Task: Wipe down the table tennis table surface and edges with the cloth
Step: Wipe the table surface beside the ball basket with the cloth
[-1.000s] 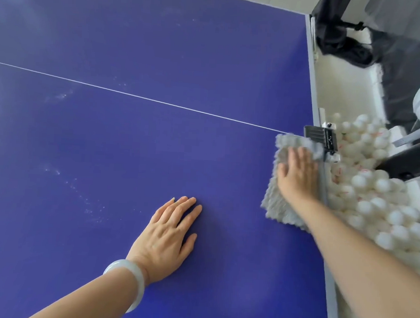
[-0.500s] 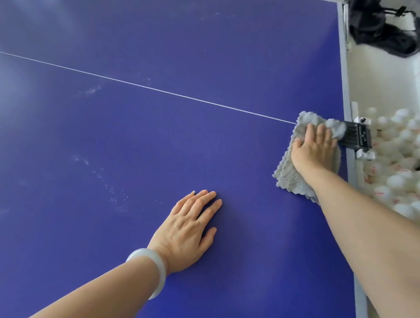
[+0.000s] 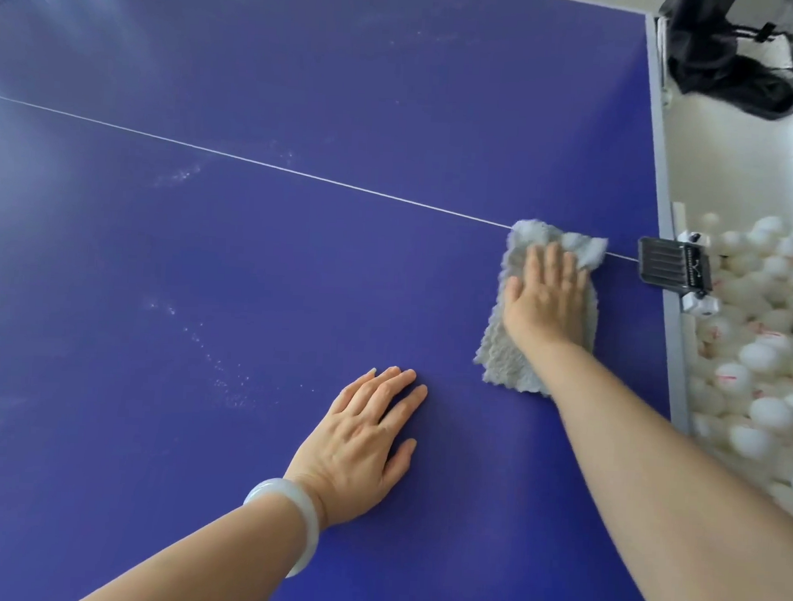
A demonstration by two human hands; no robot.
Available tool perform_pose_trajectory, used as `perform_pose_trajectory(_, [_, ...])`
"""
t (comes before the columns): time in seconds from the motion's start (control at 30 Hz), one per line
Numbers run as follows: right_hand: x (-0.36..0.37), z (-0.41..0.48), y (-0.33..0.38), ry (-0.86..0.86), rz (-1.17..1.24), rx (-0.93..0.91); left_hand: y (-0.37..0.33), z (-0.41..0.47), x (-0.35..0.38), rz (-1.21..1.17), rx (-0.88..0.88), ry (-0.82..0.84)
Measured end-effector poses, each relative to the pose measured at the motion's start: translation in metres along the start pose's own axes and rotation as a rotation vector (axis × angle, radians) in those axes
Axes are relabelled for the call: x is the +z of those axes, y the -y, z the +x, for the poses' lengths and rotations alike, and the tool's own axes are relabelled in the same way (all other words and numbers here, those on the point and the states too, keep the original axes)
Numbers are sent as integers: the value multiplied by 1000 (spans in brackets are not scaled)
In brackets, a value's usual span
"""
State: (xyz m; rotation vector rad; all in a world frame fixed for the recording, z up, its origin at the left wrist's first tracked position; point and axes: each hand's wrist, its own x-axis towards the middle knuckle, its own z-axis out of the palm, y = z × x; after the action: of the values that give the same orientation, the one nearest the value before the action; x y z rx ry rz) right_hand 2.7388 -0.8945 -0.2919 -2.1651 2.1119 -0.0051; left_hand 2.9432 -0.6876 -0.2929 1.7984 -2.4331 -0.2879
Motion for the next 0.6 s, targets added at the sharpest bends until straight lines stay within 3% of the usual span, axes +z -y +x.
perform_pose_trajectory(0.1, [19,-62,19,-5,-21,-416,-1,0,-2,7,-3,5])
perform_pose_trajectory(0.17, [18,-84,-8,22,-64,-609,-1,1,-2,-1,1,-3])
perform_pose_trajectory(0.23, [13,-68,-47,-15,-78,-476,-1,2,-1,-15,4,-9])
perform_pose_trajectory(0.33, [2,-45,-74,-8,-42,49,-2,2,-1,-10,2,-11])
perform_pose_trajectory(0.37, [3,-49,-63,-15,-7,128,-2,2,-1,-6,0,-5])
perform_pose_trajectory(0.43, [11,-83,-24,-50,26,118,-2,1,-1,-6,0,-1])
perform_pose_trajectory(0.6, [26,-195,56,-11,149,-195,-4,1,-6,-95,-30,-9])
